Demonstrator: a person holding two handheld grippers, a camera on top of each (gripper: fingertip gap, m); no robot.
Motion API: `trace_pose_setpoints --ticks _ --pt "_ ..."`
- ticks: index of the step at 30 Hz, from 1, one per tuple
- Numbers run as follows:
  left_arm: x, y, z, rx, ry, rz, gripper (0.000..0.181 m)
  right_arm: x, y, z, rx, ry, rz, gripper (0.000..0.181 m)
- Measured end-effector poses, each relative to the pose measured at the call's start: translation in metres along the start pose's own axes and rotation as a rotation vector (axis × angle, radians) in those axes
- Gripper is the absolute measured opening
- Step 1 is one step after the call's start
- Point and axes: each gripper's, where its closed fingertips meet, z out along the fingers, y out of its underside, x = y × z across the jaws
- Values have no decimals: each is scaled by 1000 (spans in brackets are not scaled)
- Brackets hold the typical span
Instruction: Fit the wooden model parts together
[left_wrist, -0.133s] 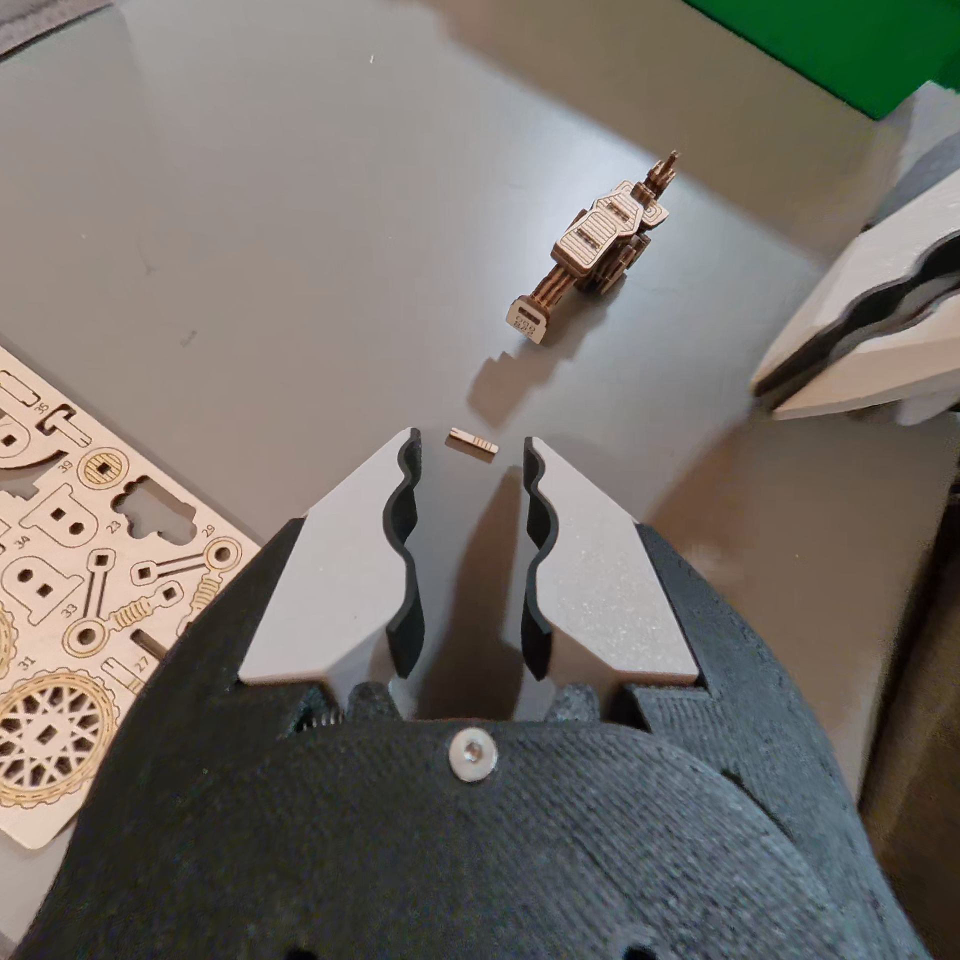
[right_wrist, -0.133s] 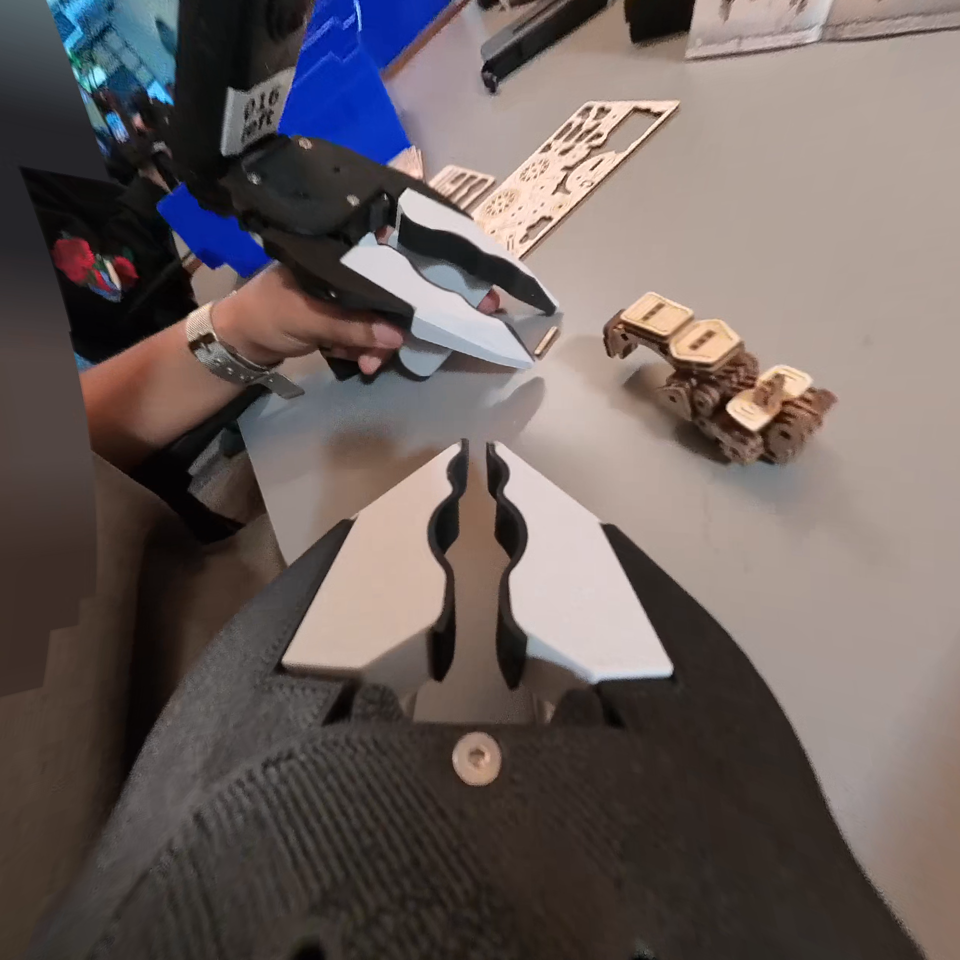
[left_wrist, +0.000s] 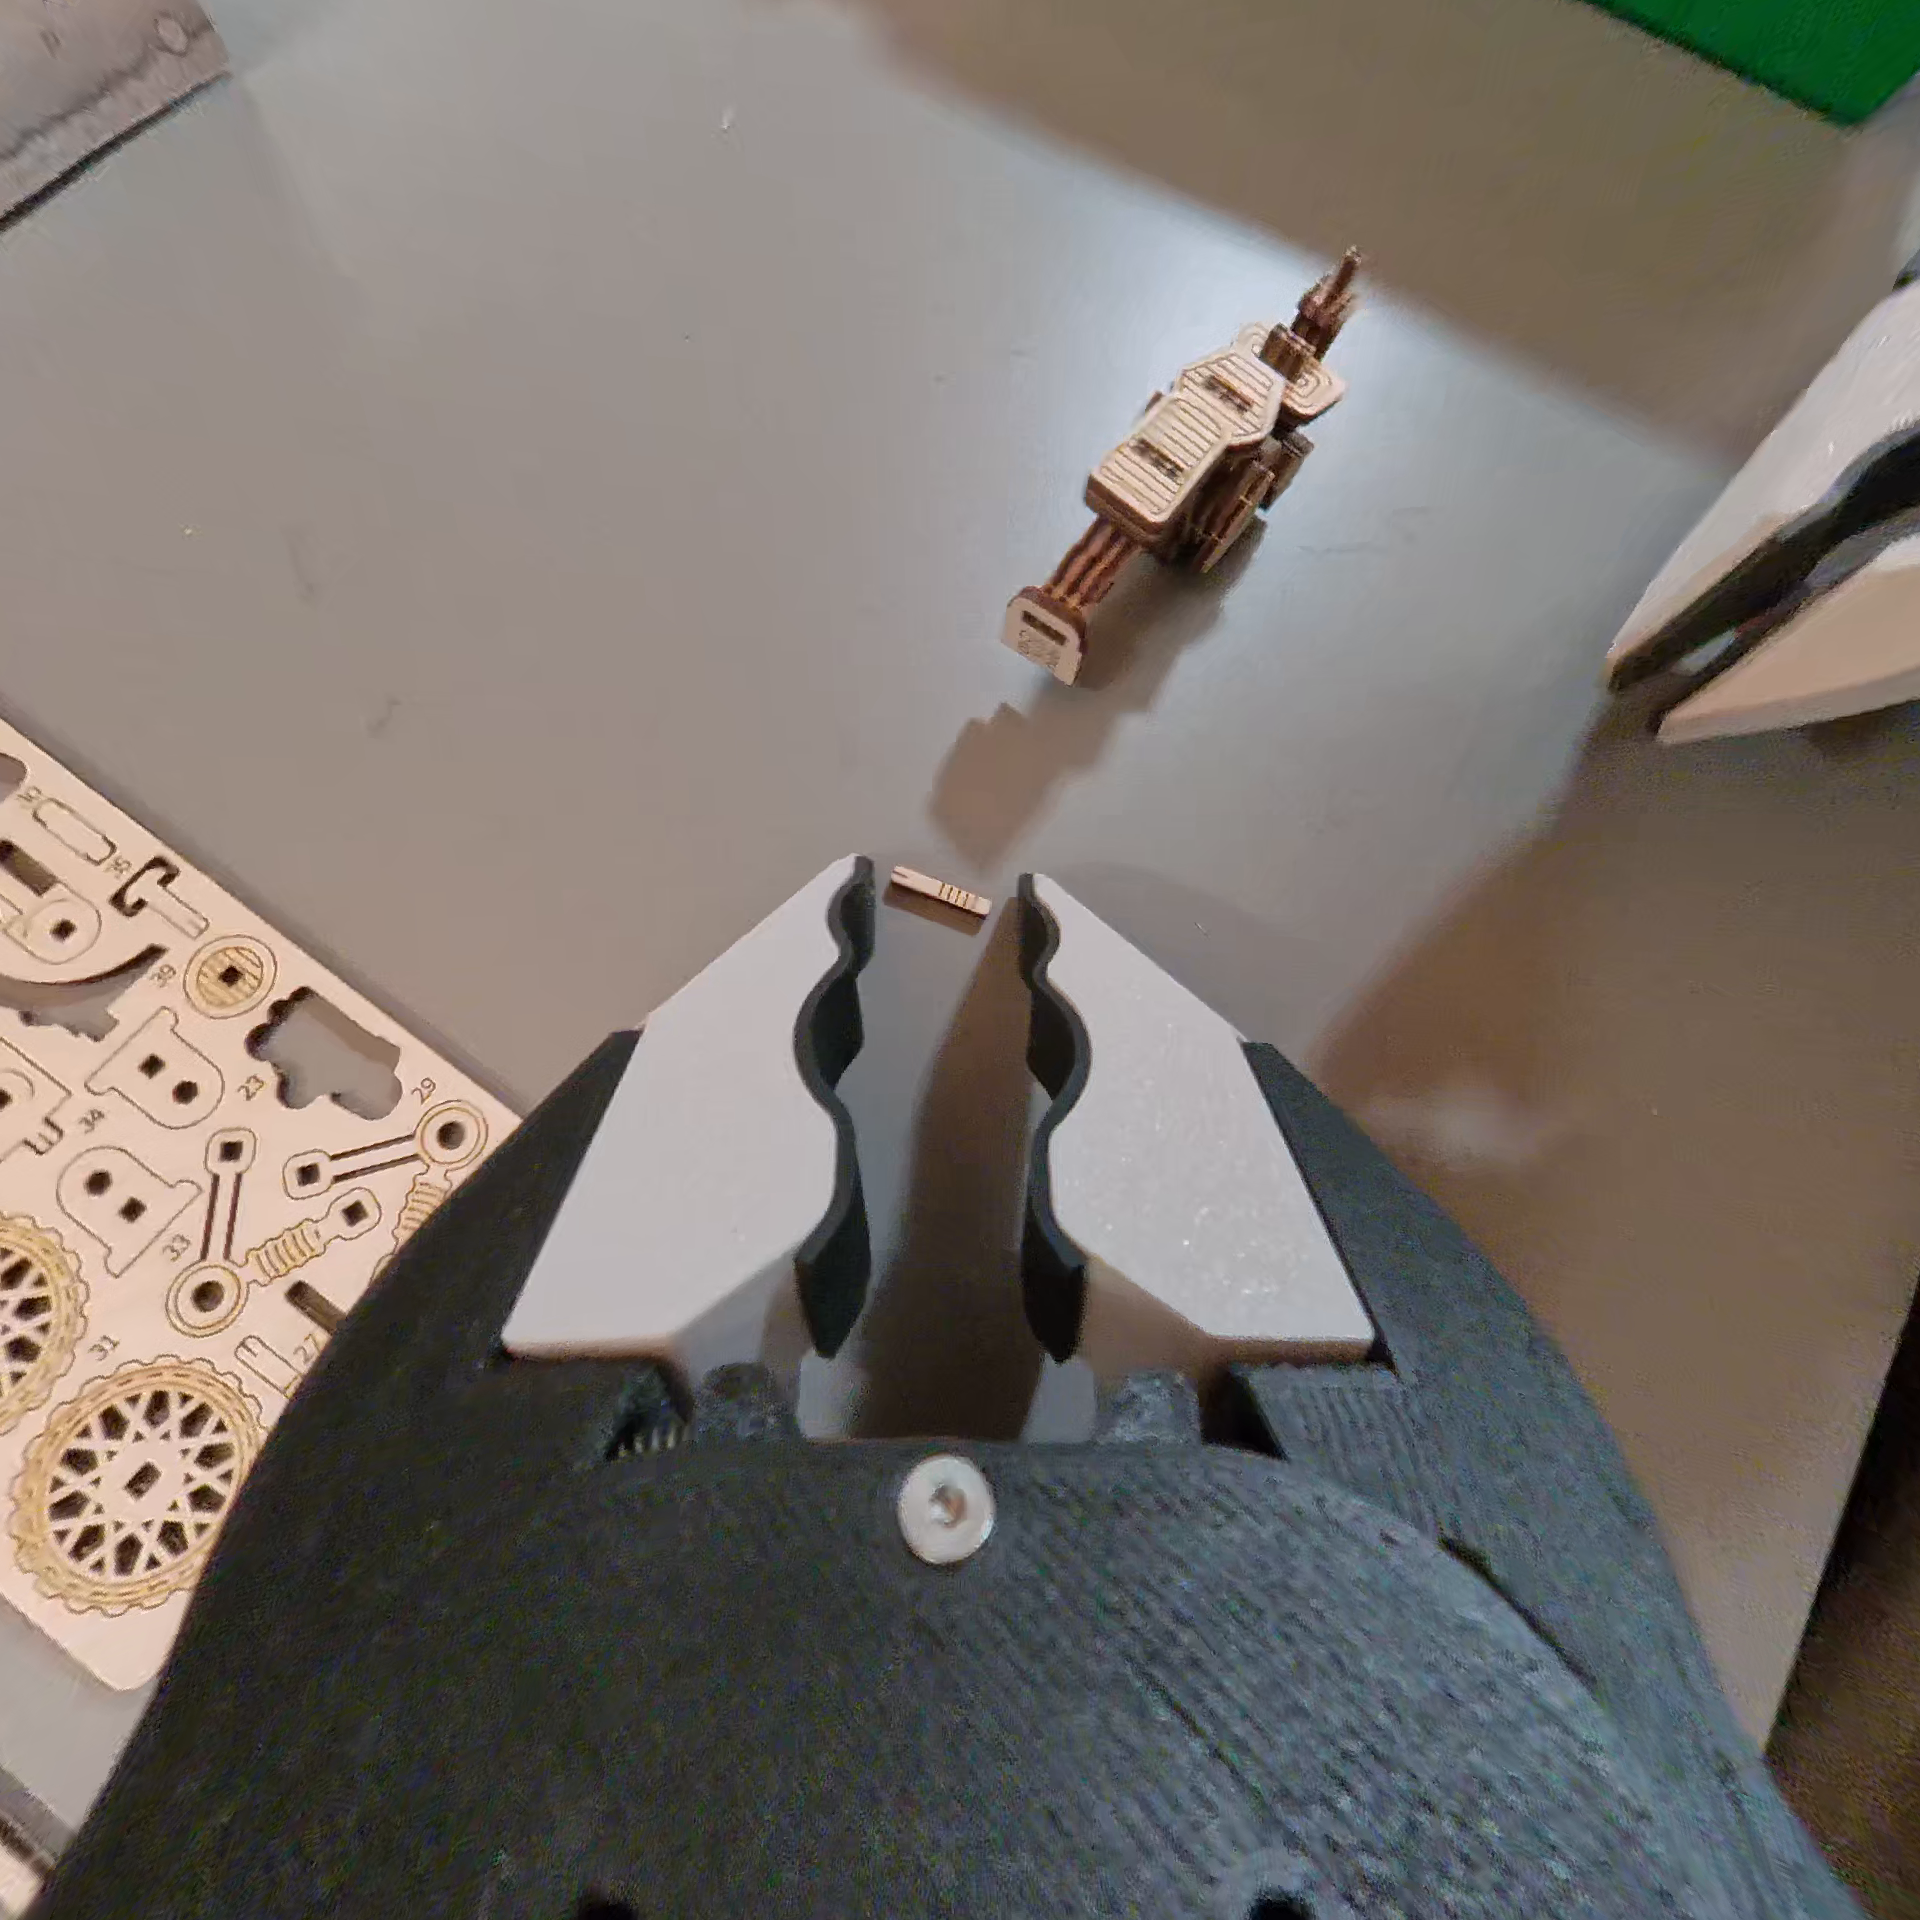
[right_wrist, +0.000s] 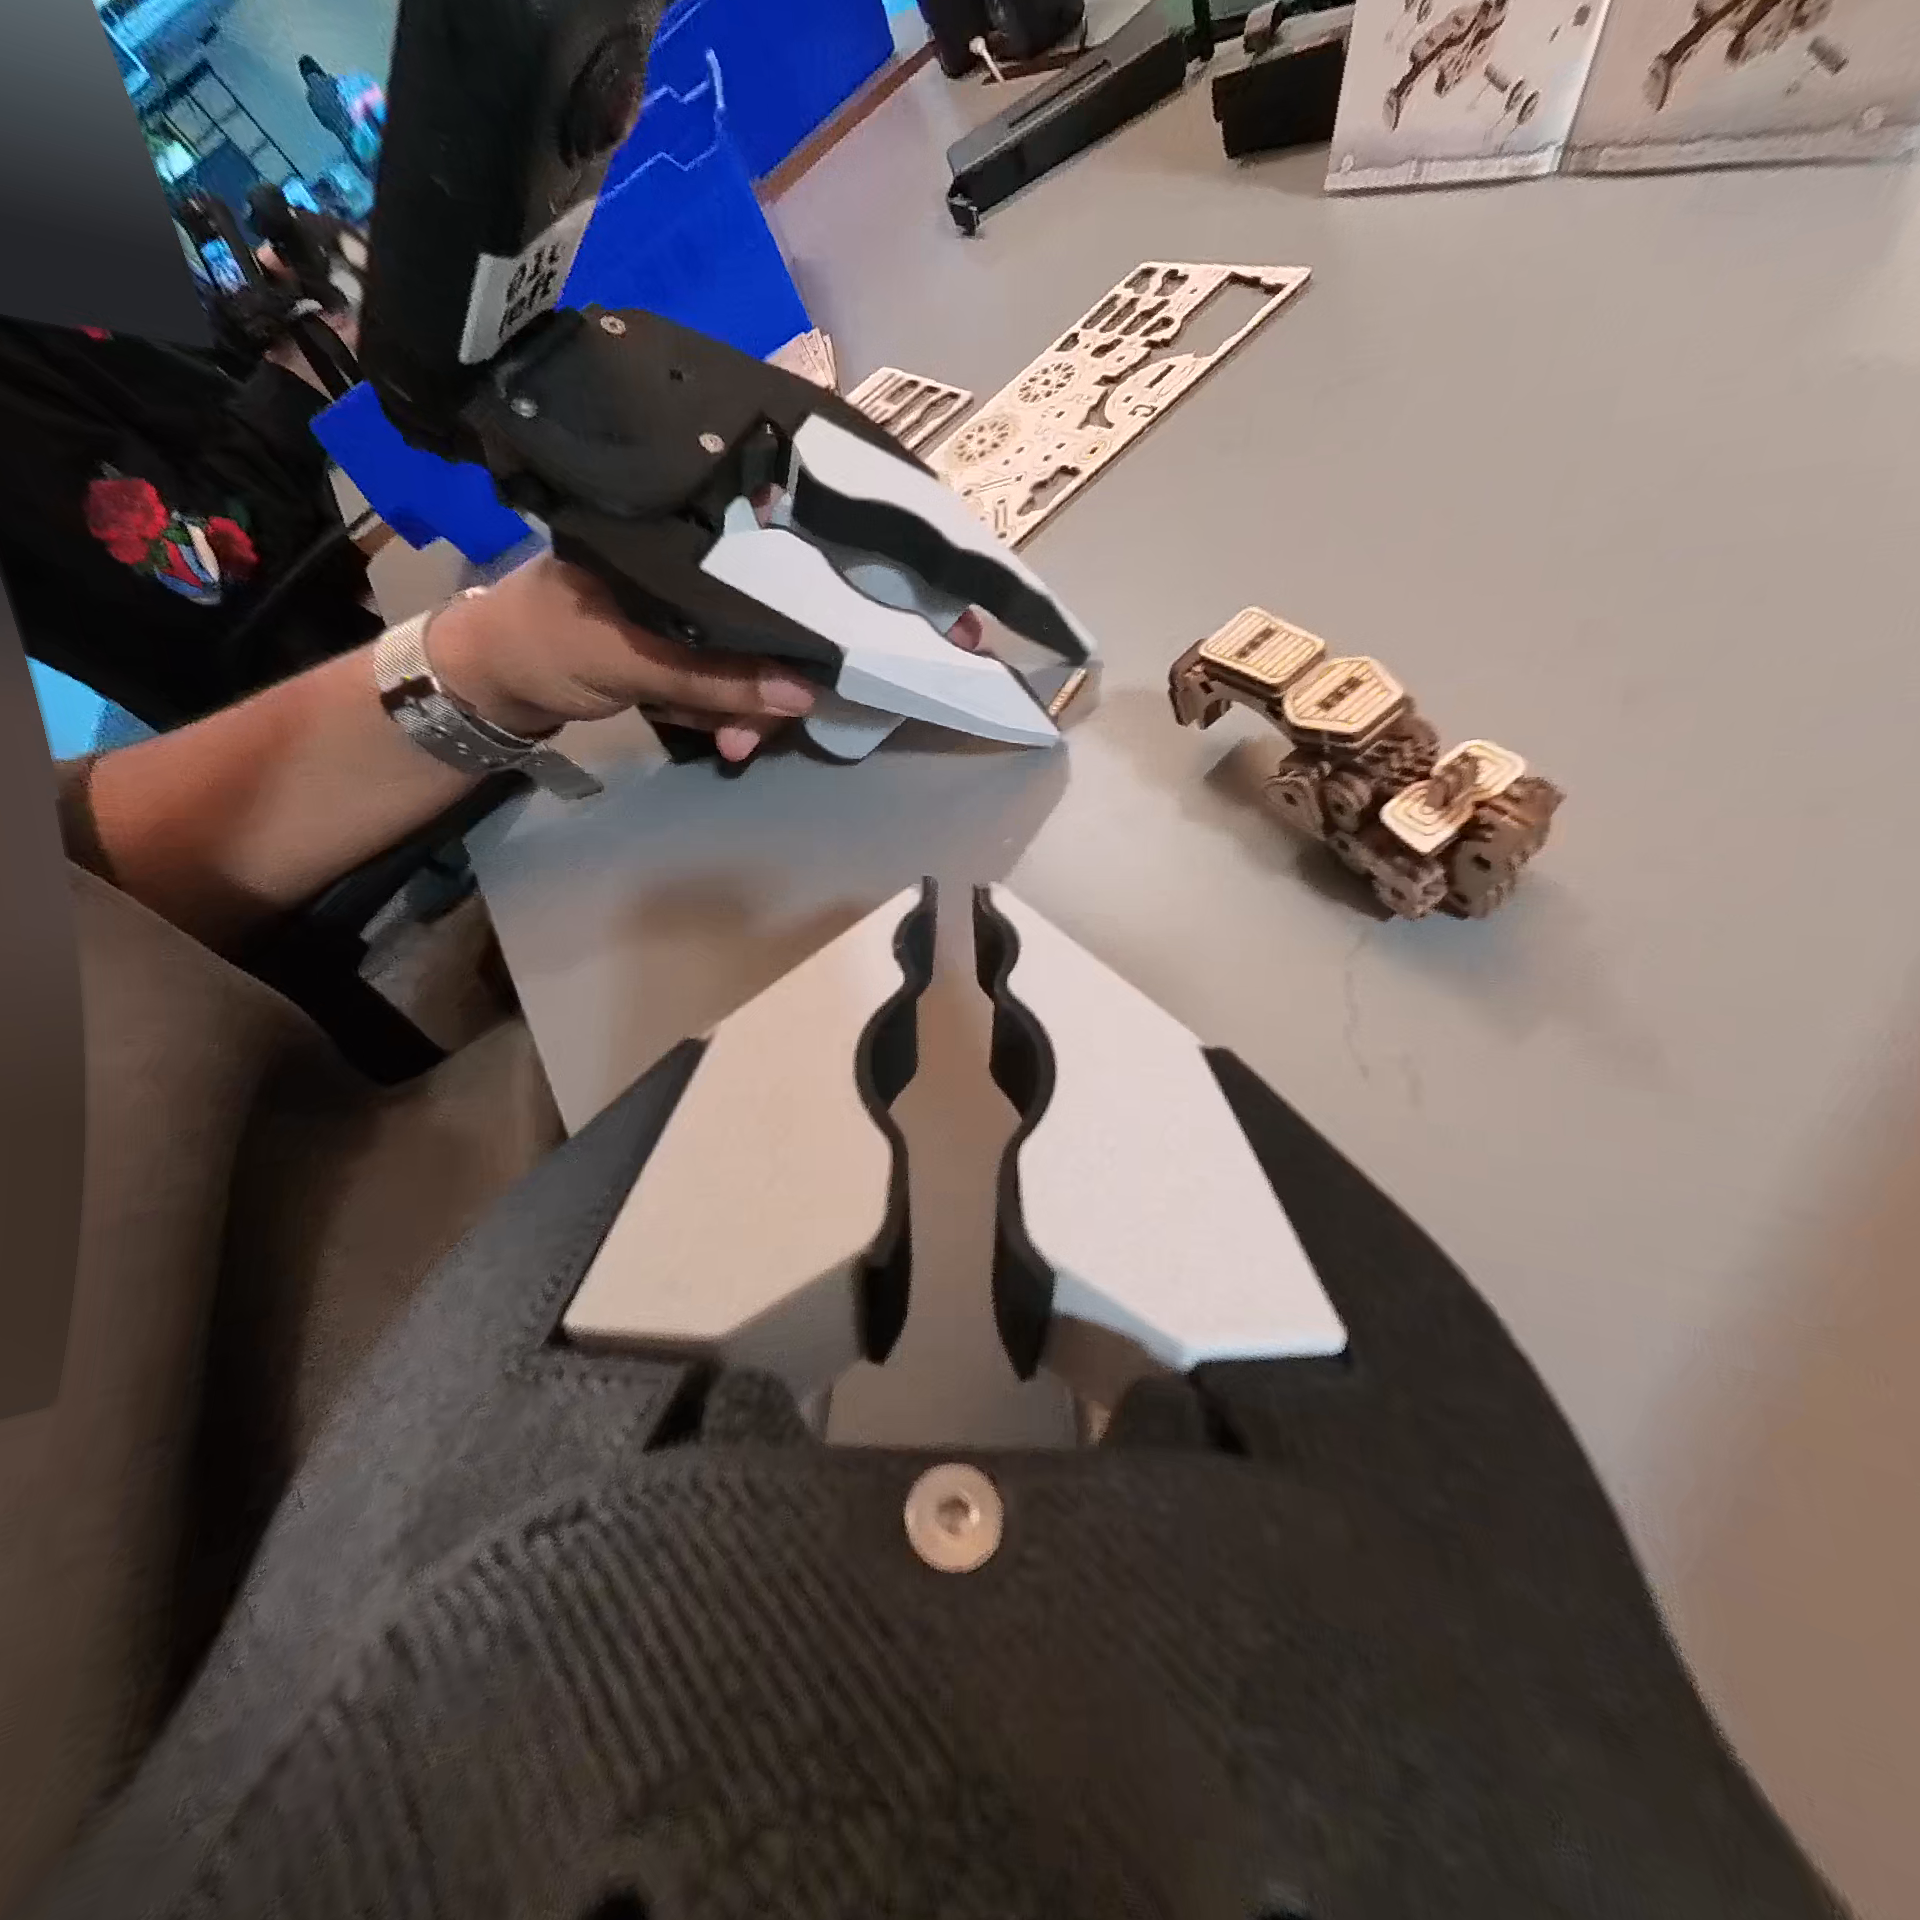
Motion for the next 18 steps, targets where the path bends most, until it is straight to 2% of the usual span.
trace_pose_setpoints --ticks 5,11,18 --pt "10 1 1 -9 -50 146 4 0 1 -9 -5 14 -47 5" --pt "11 1 1 1 -148 268 0 5 -11 -23 48 64 -82 4" --pt "10 -3 -5 39 -127 220 0 12 -9 -24 26 155 -205 2"
